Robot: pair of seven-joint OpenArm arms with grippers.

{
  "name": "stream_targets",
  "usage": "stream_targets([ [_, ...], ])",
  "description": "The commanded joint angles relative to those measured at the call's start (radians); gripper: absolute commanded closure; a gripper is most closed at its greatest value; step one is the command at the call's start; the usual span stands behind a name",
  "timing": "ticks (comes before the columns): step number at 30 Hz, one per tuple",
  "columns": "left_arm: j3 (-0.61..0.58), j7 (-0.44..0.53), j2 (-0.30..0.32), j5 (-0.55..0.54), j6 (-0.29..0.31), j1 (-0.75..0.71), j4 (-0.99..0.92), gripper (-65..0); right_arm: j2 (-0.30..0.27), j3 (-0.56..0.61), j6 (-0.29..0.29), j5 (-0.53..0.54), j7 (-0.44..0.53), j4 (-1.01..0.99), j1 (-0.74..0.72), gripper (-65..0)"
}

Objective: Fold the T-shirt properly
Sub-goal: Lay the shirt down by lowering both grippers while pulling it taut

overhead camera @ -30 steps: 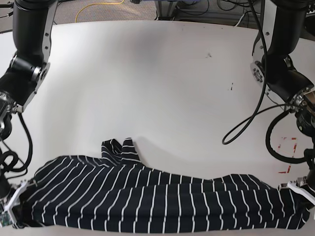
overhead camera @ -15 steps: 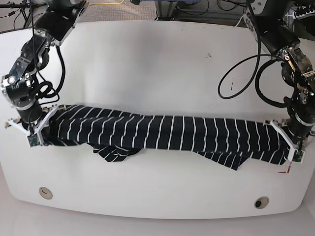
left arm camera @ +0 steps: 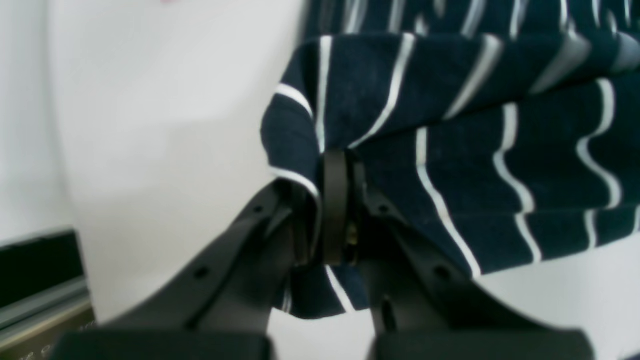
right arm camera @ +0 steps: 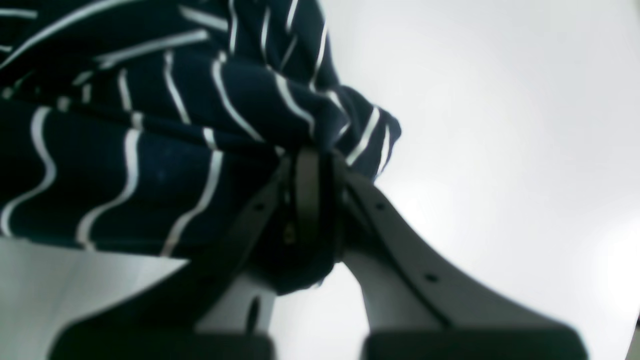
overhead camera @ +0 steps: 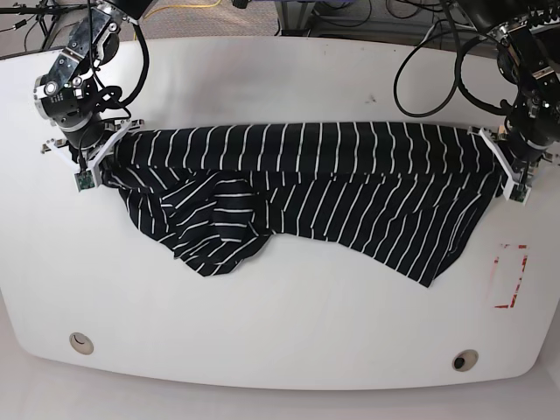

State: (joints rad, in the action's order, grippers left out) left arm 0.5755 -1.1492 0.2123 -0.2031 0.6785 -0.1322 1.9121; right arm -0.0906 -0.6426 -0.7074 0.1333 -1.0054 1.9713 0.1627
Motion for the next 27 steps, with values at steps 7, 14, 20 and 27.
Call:
stream_targets([
  [7,0.016,0.015,0.019,0.012,-0.004,-0.106,0.016,0.0,0.016,-0.006,0.009,-0.011,0.02,0.024,0.068,0.0],
  [14,0.013,0.015,0.022,0.014,-0.004,-0.165,0.014,0.0,0.033,-0.004,0.009,-0.008,0.02,0.023,0.113,0.0],
  [20,0.002,0.01,0.022,0.015,-0.01,-0.166,0.013,-16.5,0.053,-0.004,0.009,-0.011,0.02,0.023,0.116,0.0],
  [27,-0.027,0.007,0.023,0.012,-0.01,-0.162,0.013,-47.6,0.055,-0.004,0.009,-0.011,0.02,0.023,0.108,0.0],
])
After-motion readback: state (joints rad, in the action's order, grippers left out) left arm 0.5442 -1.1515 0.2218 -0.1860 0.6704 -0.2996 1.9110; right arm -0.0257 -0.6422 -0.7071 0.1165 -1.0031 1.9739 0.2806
